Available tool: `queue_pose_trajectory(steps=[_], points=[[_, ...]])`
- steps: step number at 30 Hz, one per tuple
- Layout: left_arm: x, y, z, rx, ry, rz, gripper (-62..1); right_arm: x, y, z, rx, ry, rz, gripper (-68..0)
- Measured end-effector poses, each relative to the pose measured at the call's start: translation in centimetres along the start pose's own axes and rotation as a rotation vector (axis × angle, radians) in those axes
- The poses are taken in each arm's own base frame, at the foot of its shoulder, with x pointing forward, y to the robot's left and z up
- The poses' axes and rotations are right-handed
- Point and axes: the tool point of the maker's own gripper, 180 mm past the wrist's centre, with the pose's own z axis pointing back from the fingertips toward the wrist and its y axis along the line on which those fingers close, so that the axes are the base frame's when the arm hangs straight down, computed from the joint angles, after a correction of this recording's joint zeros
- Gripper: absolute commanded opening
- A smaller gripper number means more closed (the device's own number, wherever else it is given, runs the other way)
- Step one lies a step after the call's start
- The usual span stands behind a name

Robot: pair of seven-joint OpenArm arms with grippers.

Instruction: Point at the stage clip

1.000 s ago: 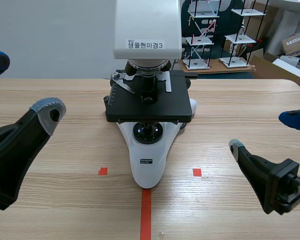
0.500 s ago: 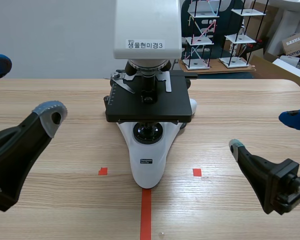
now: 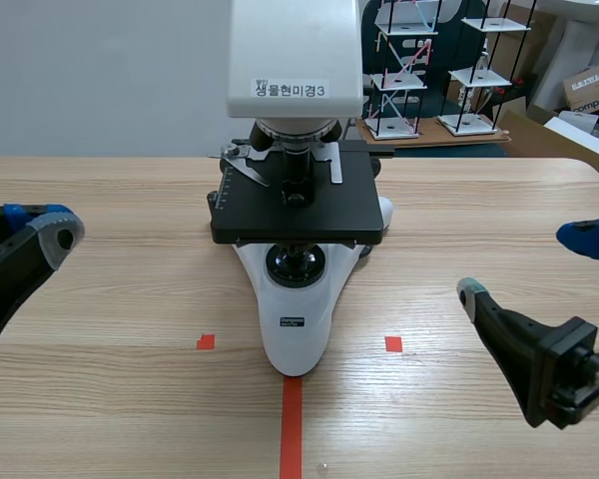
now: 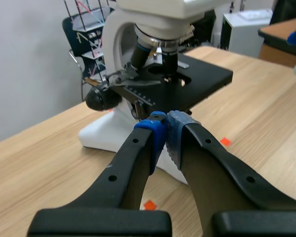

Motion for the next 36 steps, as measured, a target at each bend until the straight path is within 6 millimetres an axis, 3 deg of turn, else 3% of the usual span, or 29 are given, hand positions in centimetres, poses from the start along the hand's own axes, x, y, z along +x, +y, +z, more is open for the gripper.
queue_pose_trajectory(steps=[5,18,25,31,36], points=[[-0.7,0.8,0.0,-0.050,0.049,-0.038,-58.2,0.0,0.0,0.0,0.000,0.000,0.000,-1.9],[-1.3,6.9,-3.4,-0.021,0.110,-0.195,-58.2,0.0,0.0,0.0,0.000,0.000,0.000,-1.9],[-3.5,7.3,-5.7,-0.081,0.170,-0.230,-58.2,0.0,0.0,0.0,0.000,0.000,0.000,-1.9],[-2.3,7.9,-7.8,-0.099,0.149,-0.275,-58.2,0.0,0.0,0.0,0.000,0.000,0.000,-1.9],[-2.0,7.2,-9.0,-0.142,0.150,-0.333,-58.2,0.0,0.0,0.0,0.000,0.000,0.000,-1.9]])
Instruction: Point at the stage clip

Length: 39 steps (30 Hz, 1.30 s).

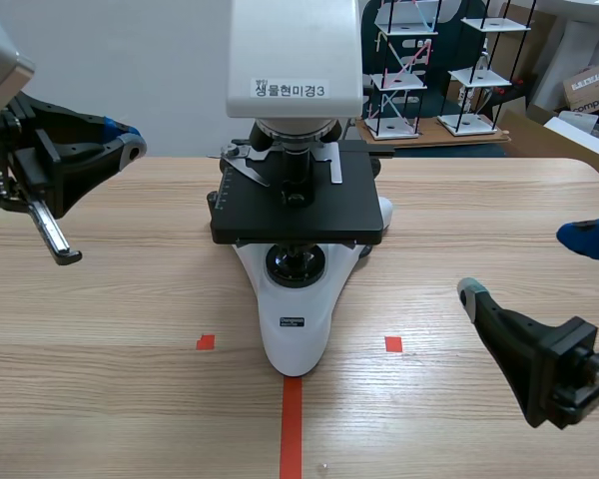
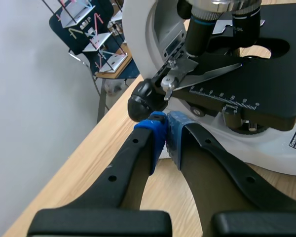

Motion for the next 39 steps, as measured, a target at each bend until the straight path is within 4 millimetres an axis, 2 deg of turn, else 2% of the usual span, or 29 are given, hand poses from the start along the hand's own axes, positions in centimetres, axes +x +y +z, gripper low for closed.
queue_pose_trajectory(steps=[5,39], points=[[0.03,-0.52,-0.53,-0.023,0.007,-0.010,-58.2,0.00,0.00,0.00,0.000,0.000,0.000,-1.9],[-0.21,-0.51,-0.52,-0.022,0.020,-0.010,-58.2,0.00,0.00,0.00,0.000,0.000,0.000,-1.9]])
